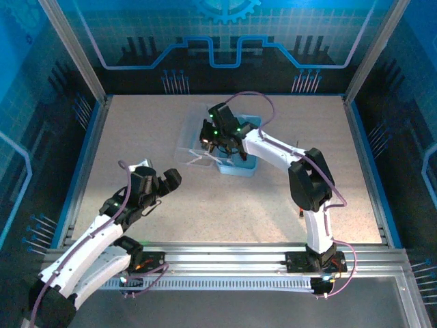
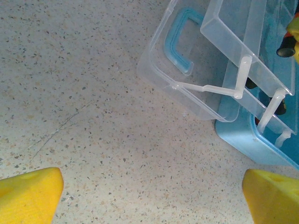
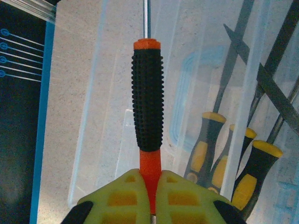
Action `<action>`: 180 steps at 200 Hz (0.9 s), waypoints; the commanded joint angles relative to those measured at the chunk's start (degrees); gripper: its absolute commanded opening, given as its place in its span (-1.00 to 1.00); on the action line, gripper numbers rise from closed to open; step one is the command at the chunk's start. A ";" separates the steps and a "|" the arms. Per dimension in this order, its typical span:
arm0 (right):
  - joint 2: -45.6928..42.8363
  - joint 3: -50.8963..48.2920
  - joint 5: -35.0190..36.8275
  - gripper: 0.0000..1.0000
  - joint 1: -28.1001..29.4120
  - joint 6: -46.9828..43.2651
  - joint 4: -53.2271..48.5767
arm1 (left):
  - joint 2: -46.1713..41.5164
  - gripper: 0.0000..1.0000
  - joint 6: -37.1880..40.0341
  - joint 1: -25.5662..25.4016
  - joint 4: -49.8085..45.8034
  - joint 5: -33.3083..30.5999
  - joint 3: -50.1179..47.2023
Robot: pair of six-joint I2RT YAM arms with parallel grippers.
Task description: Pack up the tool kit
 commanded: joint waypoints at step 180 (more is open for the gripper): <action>-4.05 4.09 1.92 -0.52 1.36 -3.87 -3.39 | 0.16 0.98 -1.35 0.47 0.05 0.74 -0.71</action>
